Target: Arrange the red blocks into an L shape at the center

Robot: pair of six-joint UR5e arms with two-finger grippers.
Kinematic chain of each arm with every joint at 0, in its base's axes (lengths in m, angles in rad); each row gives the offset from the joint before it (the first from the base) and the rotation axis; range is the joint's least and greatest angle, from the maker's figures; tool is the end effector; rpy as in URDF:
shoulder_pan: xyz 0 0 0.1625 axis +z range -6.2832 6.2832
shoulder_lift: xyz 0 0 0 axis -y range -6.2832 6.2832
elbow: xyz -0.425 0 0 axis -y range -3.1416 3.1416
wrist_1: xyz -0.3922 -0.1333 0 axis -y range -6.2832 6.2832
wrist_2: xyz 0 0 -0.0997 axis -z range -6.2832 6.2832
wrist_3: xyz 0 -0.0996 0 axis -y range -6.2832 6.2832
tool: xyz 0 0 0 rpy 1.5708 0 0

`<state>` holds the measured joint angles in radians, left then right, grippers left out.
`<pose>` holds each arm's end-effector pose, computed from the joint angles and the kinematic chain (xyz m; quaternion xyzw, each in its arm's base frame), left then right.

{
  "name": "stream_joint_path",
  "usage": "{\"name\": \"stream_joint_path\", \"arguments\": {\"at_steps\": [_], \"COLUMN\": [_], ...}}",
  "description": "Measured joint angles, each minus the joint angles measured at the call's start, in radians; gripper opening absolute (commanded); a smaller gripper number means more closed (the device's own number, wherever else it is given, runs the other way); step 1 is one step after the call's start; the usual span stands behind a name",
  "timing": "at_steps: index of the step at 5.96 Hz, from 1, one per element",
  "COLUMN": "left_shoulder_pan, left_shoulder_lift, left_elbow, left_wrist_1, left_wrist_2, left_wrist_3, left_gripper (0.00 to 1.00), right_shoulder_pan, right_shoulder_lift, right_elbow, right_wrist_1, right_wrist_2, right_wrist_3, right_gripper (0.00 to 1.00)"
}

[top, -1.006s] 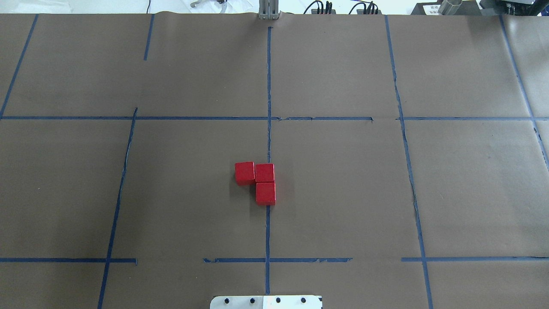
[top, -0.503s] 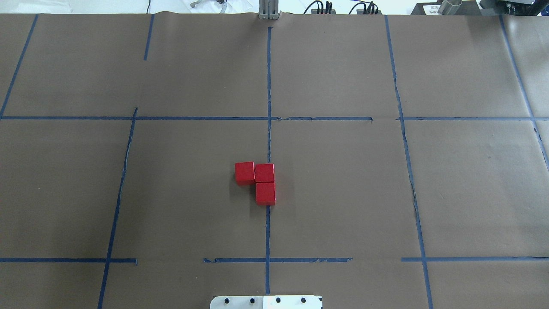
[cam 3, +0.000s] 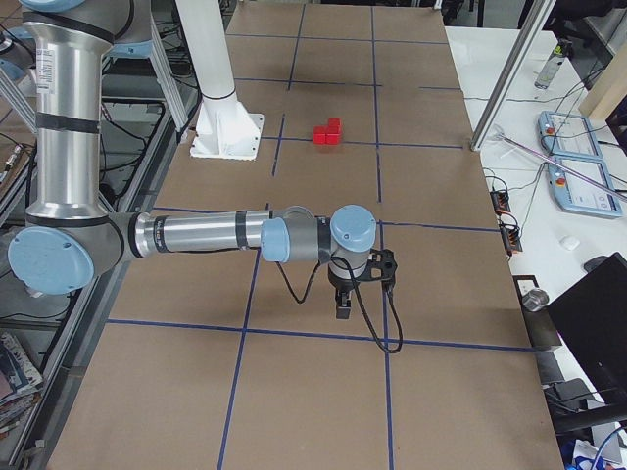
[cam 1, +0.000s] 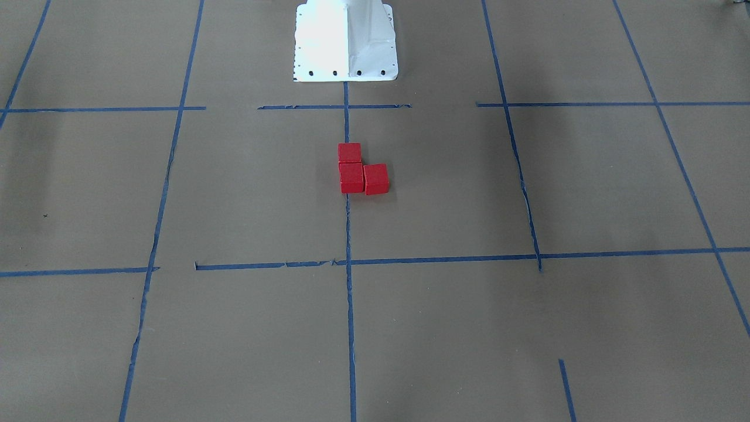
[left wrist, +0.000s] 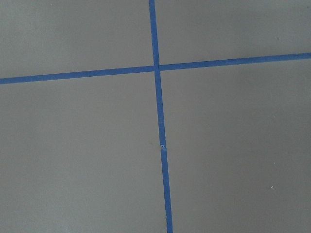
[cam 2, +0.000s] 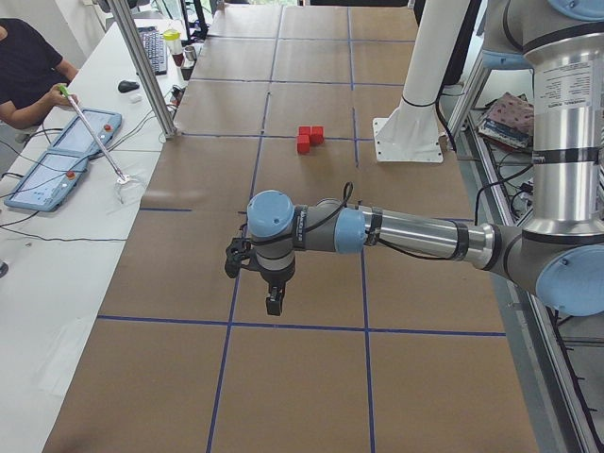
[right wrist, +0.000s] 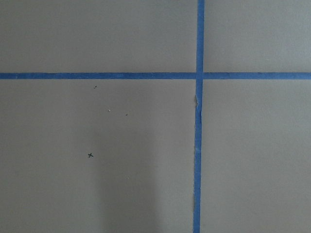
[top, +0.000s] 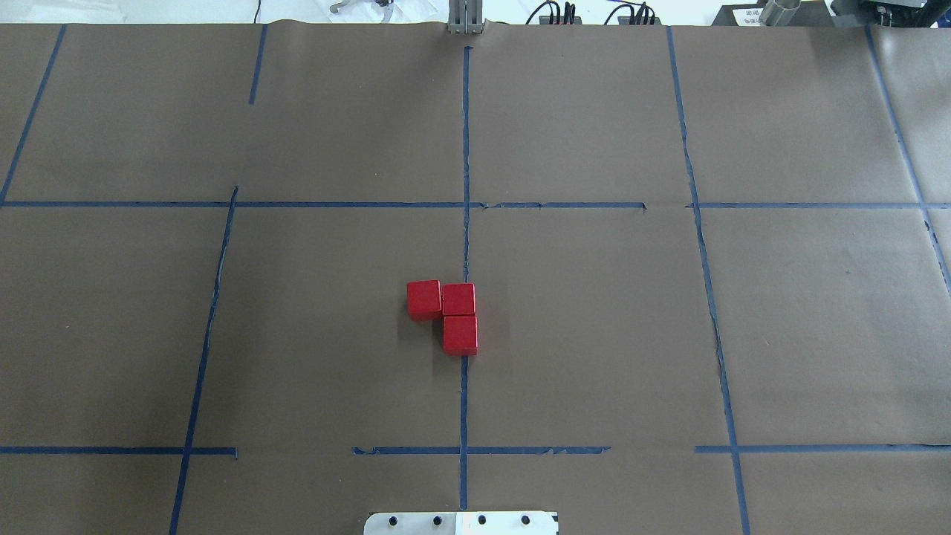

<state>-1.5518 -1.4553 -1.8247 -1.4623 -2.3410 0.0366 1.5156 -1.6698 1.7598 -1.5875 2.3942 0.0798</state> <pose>-0.0556 -0.4424 0.5990 0.0172 0.3755 0.0314 0.9261 0.0352 -0.4556 0.6104 0.0065 -0.4013 -0.0034 0.9159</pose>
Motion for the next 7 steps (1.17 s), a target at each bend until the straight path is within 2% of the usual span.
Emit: {"name": "stream_joint_path", "arguments": {"at_steps": [3,7], "left_shoulder_pan": [0.0,0.005], "left_shoulder_lift": [0.001,-0.027], "left_elbow": [0.028,0.076], "left_wrist_1": [0.0,0.001], "left_wrist_2": [-0.034,-0.022], "left_wrist_3": [0.0,-0.004], "left_gripper": [1.0,1.0], "right_shoulder_pan": [-0.015,-0.061], "right_shoulder_lift": [-0.012,0.023], "right_elbow": [-0.001,-0.012], "right_wrist_1": [0.042,-0.024], "right_wrist_2": [-0.02,-0.054], "right_wrist_3": [-0.001,-0.005], "right_gripper": [1.0,1.0]}}
